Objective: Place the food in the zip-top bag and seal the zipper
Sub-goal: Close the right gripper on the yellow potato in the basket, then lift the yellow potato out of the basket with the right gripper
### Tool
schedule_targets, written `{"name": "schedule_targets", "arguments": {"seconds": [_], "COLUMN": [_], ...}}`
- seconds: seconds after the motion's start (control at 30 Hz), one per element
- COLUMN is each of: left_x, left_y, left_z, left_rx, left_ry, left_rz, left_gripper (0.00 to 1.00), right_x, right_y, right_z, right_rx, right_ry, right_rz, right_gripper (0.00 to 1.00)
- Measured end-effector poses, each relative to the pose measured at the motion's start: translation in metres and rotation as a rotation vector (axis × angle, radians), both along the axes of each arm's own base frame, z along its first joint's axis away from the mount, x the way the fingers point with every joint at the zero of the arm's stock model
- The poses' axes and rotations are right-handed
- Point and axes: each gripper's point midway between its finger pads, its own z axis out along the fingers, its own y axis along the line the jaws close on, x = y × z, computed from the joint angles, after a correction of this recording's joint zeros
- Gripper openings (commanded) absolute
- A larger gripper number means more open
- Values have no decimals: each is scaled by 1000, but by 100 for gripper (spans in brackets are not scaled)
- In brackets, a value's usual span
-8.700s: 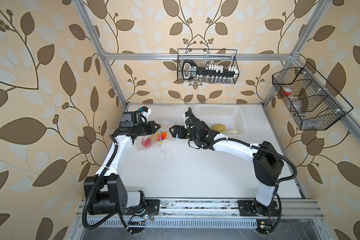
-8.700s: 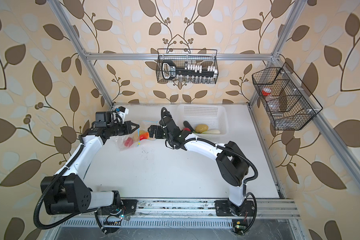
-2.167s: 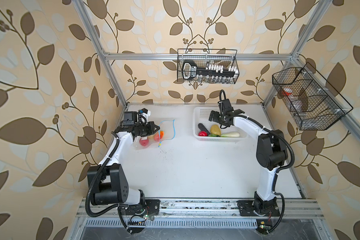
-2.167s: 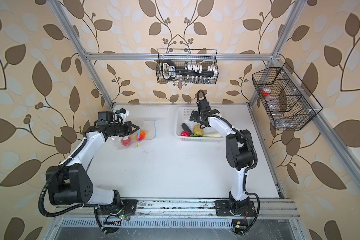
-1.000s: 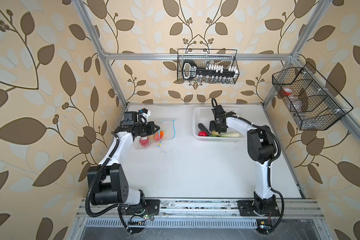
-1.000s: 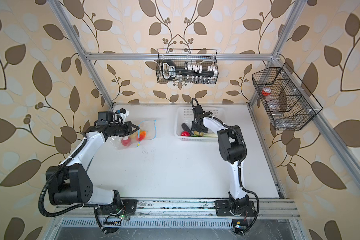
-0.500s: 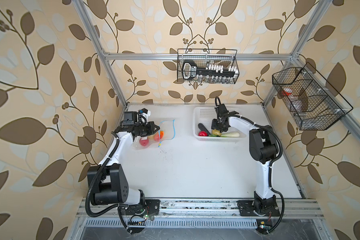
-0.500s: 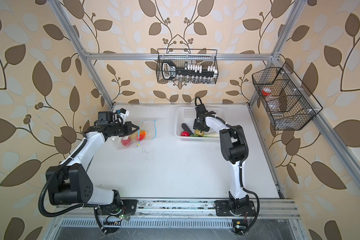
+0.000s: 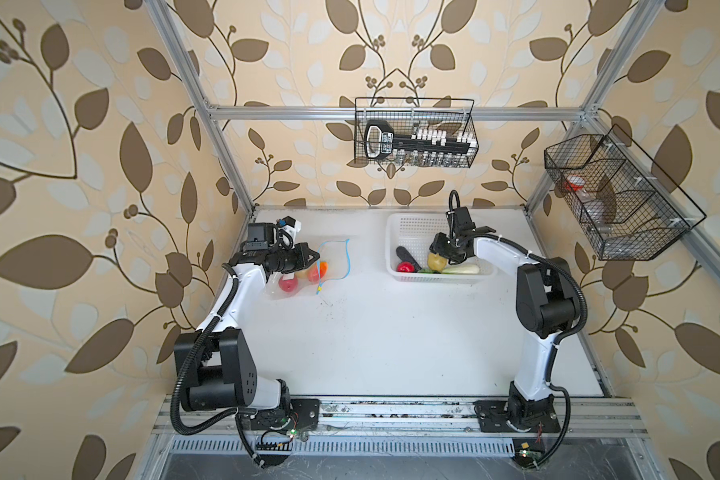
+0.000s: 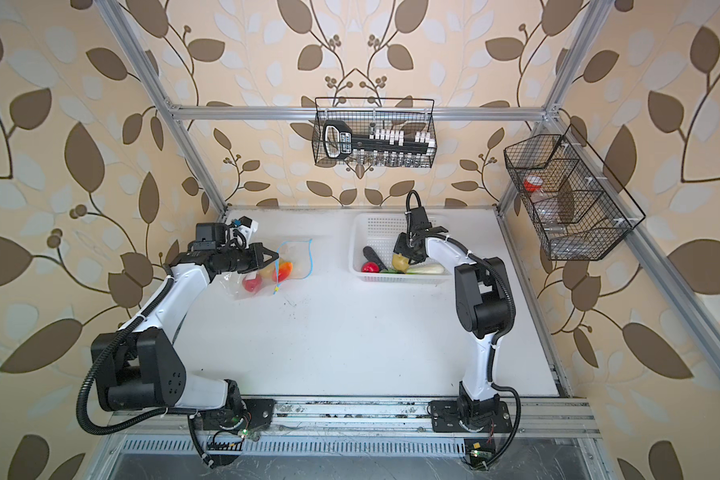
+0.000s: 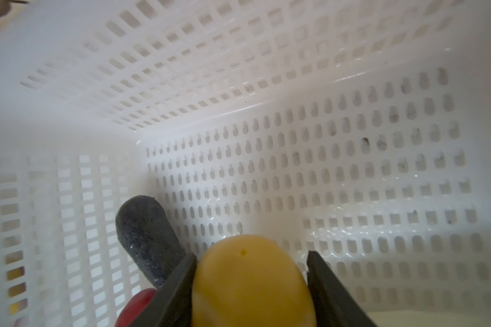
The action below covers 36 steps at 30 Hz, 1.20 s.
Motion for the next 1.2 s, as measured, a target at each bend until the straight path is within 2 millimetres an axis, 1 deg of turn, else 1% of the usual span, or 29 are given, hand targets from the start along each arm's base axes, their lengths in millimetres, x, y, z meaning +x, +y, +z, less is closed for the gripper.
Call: {"name": "schedule_targets", "arguments": {"seconds": [0.17, 0.4, 0.73, 0.83, 1.07, 1.2], "left_x": [0, 0, 0, 0, 0, 0], "left_y": [0, 0, 0, 0, 0, 0], "left_z": [0, 0, 0, 0, 0, 0], "left_rx": [0, 0, 0, 0, 0, 0], "left_ry": [0, 1, 1, 1, 0, 0], "left_rz": [0, 0, 0, 0, 0, 0], "left_gripper": [0, 0, 0, 0, 0, 0], "right_x": [-1, 0, -3, -3, -1, -3], "right_y": [4, 4, 5, 6, 10, 18], "right_z": [5, 13, 13, 19, 42, 56], "right_rx": [60, 141, 258, 272, 318, 324], "right_ry": [-19, -54, -66, -84, -147, -173], "right_rz": [-11, -40, -78, -80, -83, -65], "right_gripper": [34, 34, 33, 33, 33, 33]}}
